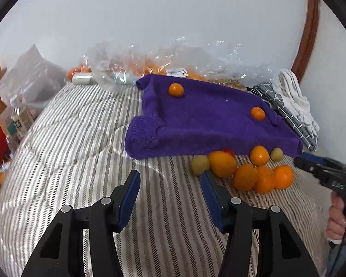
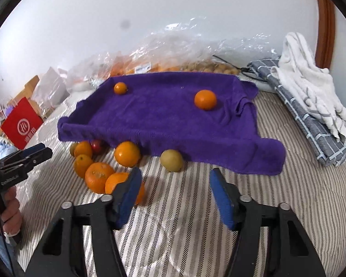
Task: Organize fruits
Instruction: 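Move the right gripper to the green-yellow citrus and close on it, then lift the green-yellow citrus with the right gripper and carry it over the towel, then lower the citrus onto the towel and open the right gripper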
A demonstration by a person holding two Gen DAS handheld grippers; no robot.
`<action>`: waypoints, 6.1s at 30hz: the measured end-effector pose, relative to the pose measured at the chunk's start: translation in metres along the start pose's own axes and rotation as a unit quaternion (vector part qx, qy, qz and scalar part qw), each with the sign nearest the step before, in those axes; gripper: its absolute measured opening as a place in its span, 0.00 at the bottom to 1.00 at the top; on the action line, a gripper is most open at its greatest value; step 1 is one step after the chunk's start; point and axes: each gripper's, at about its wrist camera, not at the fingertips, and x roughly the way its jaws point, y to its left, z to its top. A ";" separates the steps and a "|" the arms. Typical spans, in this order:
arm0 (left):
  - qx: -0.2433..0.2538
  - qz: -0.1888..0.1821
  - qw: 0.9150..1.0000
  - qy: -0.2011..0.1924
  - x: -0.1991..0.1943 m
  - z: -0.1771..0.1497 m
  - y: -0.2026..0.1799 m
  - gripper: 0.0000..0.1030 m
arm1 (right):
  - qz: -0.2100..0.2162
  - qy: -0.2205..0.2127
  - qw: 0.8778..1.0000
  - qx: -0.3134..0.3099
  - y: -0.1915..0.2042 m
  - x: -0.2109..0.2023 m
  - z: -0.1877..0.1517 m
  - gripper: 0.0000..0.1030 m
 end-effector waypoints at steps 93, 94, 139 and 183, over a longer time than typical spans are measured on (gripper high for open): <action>0.000 -0.037 0.998 -0.049 0.001 0.024 -0.021 0.22 | 0.022 -0.030 0.999 0.006 -0.016 0.000 0.015 0.27; -0.007 -0.038 0.998 -0.046 -0.003 0.030 -0.021 0.22 | 0.022 -0.036 0.999 0.006 -0.016 -0.006 0.020 0.27; -0.019 0.059 0.998 -0.016 0.108 0.084 -0.037 0.22 | -0.034 0.000 0.999 0.032 -0.048 0.086 0.071 0.27; -0.029 0.054 0.998 0.013 0.118 0.084 -0.034 0.22 | -0.039 0.015 0.998 0.055 -0.050 0.090 0.072 0.52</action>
